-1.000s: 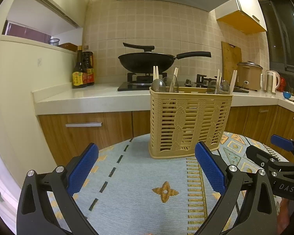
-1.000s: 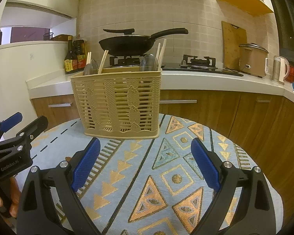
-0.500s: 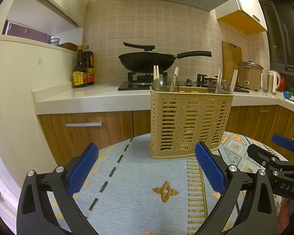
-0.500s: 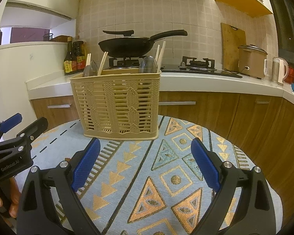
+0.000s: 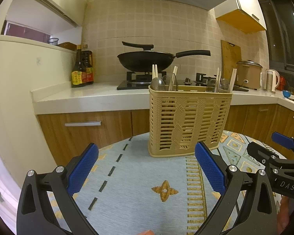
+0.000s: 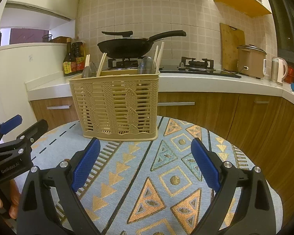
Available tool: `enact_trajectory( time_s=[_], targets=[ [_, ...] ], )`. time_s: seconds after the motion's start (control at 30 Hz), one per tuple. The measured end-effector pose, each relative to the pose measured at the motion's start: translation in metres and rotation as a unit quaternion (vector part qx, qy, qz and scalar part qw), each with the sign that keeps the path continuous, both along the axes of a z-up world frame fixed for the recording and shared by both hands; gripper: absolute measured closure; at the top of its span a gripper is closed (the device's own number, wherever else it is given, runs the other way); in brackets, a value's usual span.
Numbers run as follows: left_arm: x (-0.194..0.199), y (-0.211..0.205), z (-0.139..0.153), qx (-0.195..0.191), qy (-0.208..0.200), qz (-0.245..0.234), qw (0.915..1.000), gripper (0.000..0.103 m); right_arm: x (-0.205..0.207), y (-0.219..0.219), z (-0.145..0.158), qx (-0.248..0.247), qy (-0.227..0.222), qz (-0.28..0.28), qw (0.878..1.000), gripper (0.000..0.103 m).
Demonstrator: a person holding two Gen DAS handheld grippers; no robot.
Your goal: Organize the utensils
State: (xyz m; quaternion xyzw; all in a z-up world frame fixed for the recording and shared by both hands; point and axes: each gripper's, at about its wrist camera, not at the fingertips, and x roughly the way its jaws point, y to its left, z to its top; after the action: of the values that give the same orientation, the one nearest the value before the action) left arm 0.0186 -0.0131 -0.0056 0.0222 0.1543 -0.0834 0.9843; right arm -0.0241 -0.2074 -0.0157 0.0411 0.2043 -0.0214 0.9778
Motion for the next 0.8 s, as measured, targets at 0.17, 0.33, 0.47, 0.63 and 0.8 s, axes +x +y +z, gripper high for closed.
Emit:
enact_trajectory(
  time_s=[0.17, 0.33, 0.47, 0.63, 0.8],
  targets=[
    [0.0008, 0.0005, 0.0001, 0.0, 0.002, 0.002, 1.0, 0.008, -0.0002, 0.001, -0.0001, -0.002, 0.0, 0.0, 1.0, 0.014],
    [0.0, 0.0011, 0.0007, -0.001, 0.002, 0.003, 1.0, 0.008, 0.0002, 0.0005, -0.0002, -0.002, 0.001, 0.001, 1.0, 0.014],
    [0.0, 0.0011, 0.0006, -0.001, 0.003, 0.003, 1.0, 0.008, 0.0003, 0.0017, -0.0008, -0.003, 0.001, 0.002, 1.0, 0.014],
    [0.0, 0.001, 0.0007, -0.001, 0.003, 0.003, 1.0, 0.008, 0.0007, 0.0021, -0.001, -0.004, 0.002, 0.002, 1.0, 0.014],
    [0.0003, 0.0014, 0.0006, -0.001, 0.005, 0.005, 1.0, 0.008, 0.0012, 0.0027, -0.0015, -0.005, 0.003, 0.003, 1.0, 0.013]
  ],
)
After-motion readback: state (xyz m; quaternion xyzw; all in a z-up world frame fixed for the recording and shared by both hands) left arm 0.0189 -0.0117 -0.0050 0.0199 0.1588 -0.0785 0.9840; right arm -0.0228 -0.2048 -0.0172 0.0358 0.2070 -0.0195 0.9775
